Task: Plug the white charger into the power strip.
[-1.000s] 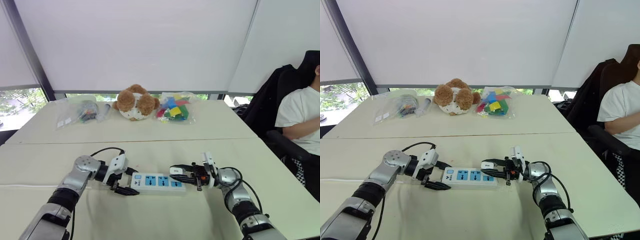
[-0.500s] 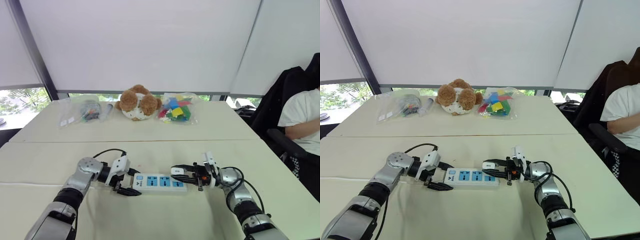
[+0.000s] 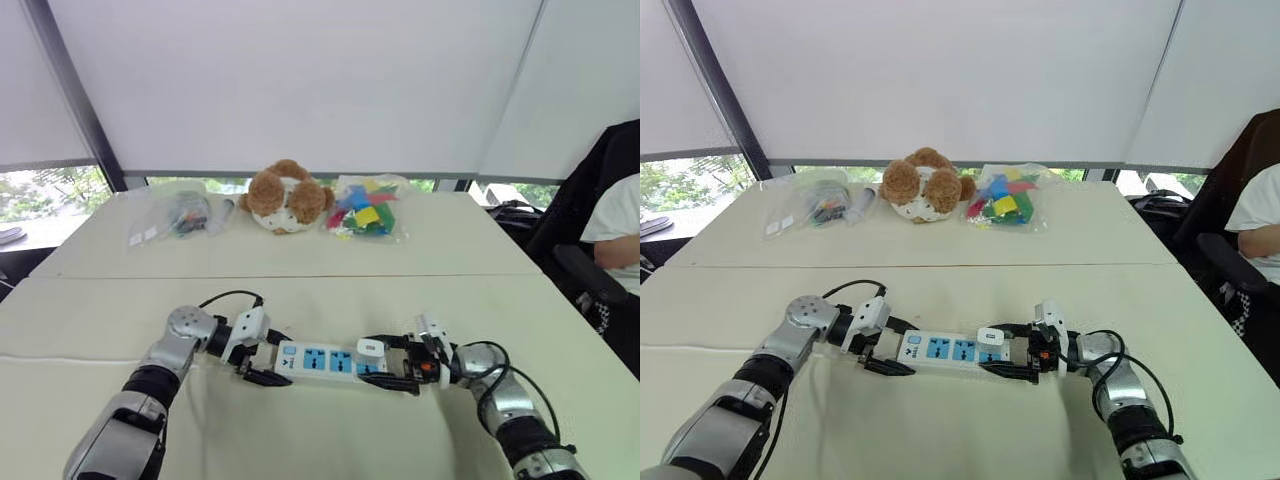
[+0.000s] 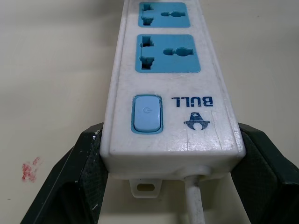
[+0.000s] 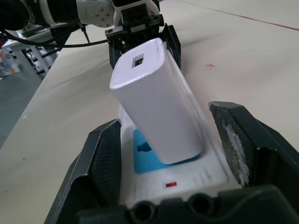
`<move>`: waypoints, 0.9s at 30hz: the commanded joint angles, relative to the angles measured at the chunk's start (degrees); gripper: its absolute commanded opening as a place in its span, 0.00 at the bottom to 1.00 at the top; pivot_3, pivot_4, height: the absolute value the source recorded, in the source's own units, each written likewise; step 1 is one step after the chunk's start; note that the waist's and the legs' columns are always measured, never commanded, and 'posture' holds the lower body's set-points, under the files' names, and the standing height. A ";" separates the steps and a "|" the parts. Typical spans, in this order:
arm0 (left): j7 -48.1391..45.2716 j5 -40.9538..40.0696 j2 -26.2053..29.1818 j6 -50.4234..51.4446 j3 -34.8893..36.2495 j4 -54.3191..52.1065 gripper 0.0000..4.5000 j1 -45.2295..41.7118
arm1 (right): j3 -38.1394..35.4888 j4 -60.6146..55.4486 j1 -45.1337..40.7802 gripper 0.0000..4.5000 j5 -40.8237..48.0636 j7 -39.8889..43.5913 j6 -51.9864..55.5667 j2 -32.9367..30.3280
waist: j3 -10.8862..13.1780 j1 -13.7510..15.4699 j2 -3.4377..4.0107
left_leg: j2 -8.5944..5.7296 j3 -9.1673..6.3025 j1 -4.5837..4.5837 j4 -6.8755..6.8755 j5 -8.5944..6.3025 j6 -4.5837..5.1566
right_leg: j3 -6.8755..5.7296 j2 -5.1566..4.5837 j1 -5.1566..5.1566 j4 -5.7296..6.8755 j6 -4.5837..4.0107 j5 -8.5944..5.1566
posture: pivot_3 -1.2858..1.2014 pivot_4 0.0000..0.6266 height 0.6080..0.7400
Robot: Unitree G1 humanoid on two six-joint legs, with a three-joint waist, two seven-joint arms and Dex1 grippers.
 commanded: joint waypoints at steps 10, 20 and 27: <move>1.76 3.67 -2.47 -2.24 -0.88 4.30 0.67 -1.42 | -1.77 -11.84 0.60 0.54 2.94 -3.46 9.76 -1.63 | 0.25 0.40 0.17 | -0.48 -0.13 -0.73 0.87 0.01 0.02 | -0.09 -0.11 -0.06 -0.05 0.18 0.06 | 0.52 0.24 0.99; 2.47 4.13 -2.76 -2.87 -0.81 4.95 0.67 -1.19 | -0.16 -8.16 -1.17 0.18 0.72 -1.87 13.04 -2.93 | 0.31 0.93 0.16 | -0.56 -0.16 -0.76 0.99 0.01 0.02 | -0.04 -0.13 -0.04 -0.11 0.57 0.27 | 0.52 0.24 0.99; 2.83 4.06 -2.77 -2.46 -0.60 4.69 0.67 -1.06 | 2.82 0.77 -2.00 0.18 -3.01 0.62 8.17 -2.23 | 0.29 1.31 0.15 | -0.53 -0.16 -0.70 0.99 0.01 0.02 | -0.04 -0.07 0.01 -0.10 0.61 0.29 | 0.52 0.24 0.99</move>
